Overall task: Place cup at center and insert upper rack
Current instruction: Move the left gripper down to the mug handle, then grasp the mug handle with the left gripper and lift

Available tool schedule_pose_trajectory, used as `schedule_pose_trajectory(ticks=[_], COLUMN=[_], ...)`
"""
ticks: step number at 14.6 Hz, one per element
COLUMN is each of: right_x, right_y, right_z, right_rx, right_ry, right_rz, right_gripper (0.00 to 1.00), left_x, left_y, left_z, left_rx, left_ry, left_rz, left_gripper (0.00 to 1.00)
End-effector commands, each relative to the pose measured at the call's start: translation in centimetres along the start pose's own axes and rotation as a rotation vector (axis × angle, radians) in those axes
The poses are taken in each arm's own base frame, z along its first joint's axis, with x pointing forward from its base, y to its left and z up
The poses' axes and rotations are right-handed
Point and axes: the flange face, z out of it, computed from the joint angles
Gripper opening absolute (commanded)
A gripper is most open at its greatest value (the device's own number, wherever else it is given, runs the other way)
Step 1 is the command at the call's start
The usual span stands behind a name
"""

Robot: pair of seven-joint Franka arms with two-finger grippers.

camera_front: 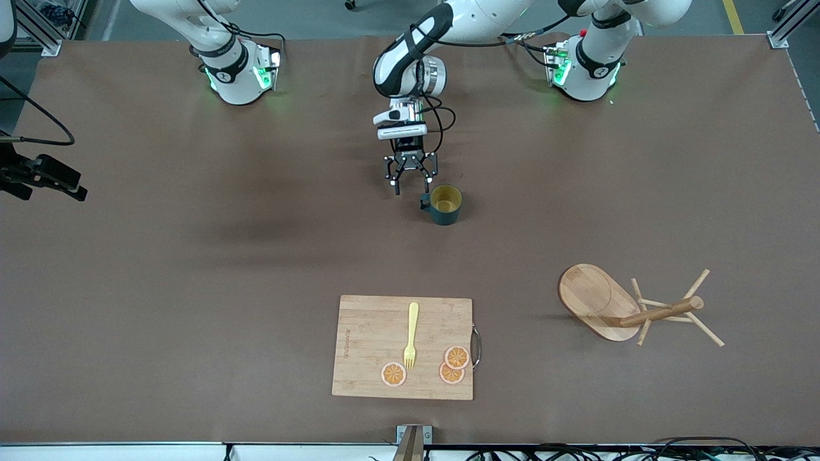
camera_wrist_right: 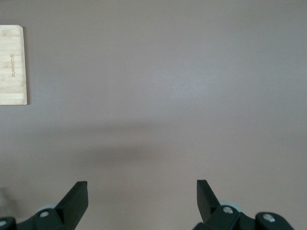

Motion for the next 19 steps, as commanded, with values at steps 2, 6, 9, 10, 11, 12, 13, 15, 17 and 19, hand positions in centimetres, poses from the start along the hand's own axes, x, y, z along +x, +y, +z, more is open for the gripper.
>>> schedule_pose_trajectory(ticks=[2,6,9,10,11,12,13,15,17,19], right_x=[0.0,0.0,0.2,0.2,0.2,0.3,0.5,0.7,0.7,0.7], right_y=[0.3,0.4,0.4,0.3,0.3,0.4,0.3,0.3,0.3,0.3], right_z=[-0.1,-0.3,-0.3,-0.4,-0.4,-0.3,-0.1,-0.2,-0.2,-0.1], right_rx=[-0.004,-0.004,-0.004,-0.005,-0.005,-0.005,-0.006,-0.007,-0.007,-0.007], right_ry=[0.008,0.010,0.011,0.015,0.015,0.013,0.016,0.027,0.027,0.025], right_rz=[-0.003,-0.001,-0.001,-0.003,-0.004,-0.003,-0.004,-0.003,-0.003,-0.003], right_gripper=[1.00,1.00,1.00,1.00,1.00,1.00,1.00,1.00,1.00,1.00], left_x=[0.7,0.4,0.0,-0.2,-0.7,-0.9,-1.0,-0.7,-0.3,-0.3], left_y=[0.7,0.4,0.1,0.0,0.0,-0.1,-0.4,0.2,0.4,0.5], left_z=[1.4,2.3,3.4,3.5,3.7,3.9,4.5,4.8,5.0,4.9], left_rx=[-0.025,-0.035,-0.034,-0.035,-0.039,-0.039,-0.032,-0.039,-0.045,-0.047], left_ry=[-0.003,0.001,0.016,0.017,0.015,0.017,0.023,0.018,0.013,0.010], left_rz=[-0.010,0.002,-0.004,-0.018,-0.021,-0.025,-0.027,-0.043,-0.073,-0.100], left_gripper=[0.84,0.84,0.83,0.83,0.83,0.82,0.81,0.74,0.65,0.52])
